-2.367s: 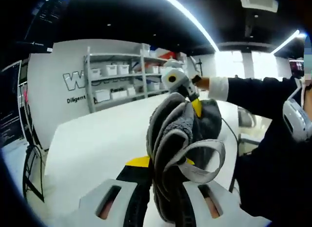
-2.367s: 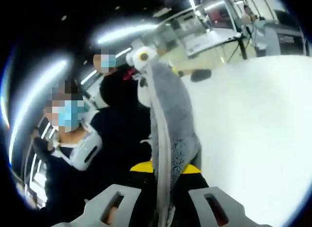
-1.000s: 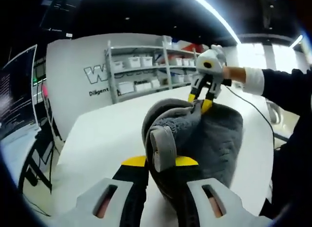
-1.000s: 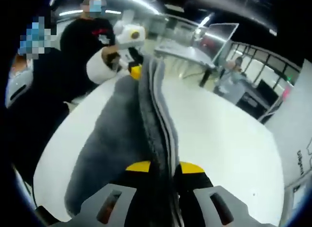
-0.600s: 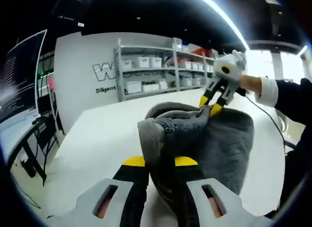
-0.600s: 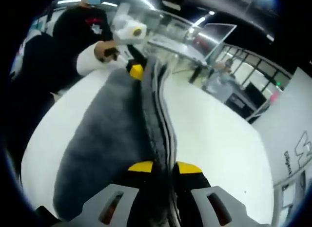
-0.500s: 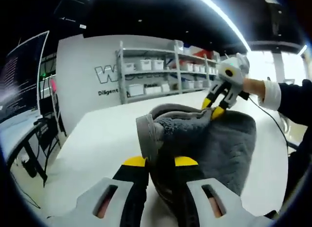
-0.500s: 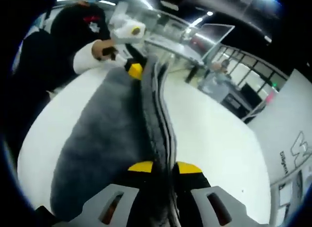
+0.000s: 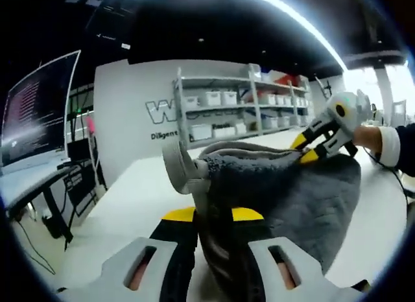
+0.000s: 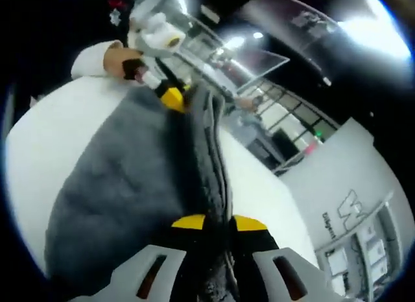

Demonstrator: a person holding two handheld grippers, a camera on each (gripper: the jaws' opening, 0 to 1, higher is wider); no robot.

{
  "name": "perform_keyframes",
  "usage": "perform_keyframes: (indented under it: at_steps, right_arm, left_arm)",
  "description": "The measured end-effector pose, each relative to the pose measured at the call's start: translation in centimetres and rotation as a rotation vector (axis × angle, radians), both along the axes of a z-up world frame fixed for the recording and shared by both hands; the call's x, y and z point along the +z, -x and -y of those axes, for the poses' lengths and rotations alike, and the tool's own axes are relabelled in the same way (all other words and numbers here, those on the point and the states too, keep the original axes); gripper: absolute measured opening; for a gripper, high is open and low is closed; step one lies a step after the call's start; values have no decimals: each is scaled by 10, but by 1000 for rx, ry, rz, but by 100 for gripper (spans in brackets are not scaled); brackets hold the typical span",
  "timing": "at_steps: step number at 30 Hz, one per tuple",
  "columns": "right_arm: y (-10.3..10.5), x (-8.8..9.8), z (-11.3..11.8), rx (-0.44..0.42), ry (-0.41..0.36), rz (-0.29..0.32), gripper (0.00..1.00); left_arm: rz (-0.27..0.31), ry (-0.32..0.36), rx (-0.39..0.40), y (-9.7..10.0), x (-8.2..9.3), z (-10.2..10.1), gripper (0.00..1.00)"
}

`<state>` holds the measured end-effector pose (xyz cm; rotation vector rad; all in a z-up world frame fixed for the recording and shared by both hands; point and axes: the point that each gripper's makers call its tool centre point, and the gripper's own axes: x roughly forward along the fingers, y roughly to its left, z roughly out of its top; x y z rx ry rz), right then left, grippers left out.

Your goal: Open the folded towel by lifting each exposed corner and separating the folded layers until the towel lies flat within the target outline without major curled edges

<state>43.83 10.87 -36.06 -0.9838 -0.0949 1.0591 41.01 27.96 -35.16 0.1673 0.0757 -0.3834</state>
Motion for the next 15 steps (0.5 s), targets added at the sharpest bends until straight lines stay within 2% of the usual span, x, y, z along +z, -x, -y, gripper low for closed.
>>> perform_keyframes:
  at_steps: [4, 8, 11, 13, 14, 15]
  right_arm:
    - [-5, -3, -3, -37, -50, -15, 9]
    - [-8, -6, -2, -65, -149, -57, 8]
    - [-8, -9, -1, -79, -156, -67, 8]
    - [-6, -7, 0, -82, -150, -21, 8]
    - [-6, -7, 1, -87, -120, 33, 8]
    - [-5, -6, 1, -97, -102, 66, 8]
  left_arm:
    - [20, -46, 27, 0, 1, -2, 17]
    - [17, -61, 41, -2, -3, -3, 17]
    - [9, -56, 43, -2, -4, -2, 17]
    - [9, -56, 47, -3, -4, -3, 17]
    - [8, -55, 49, -3, -5, -3, 17]
    - [9, -61, 51, 4, -5, 6, 18]
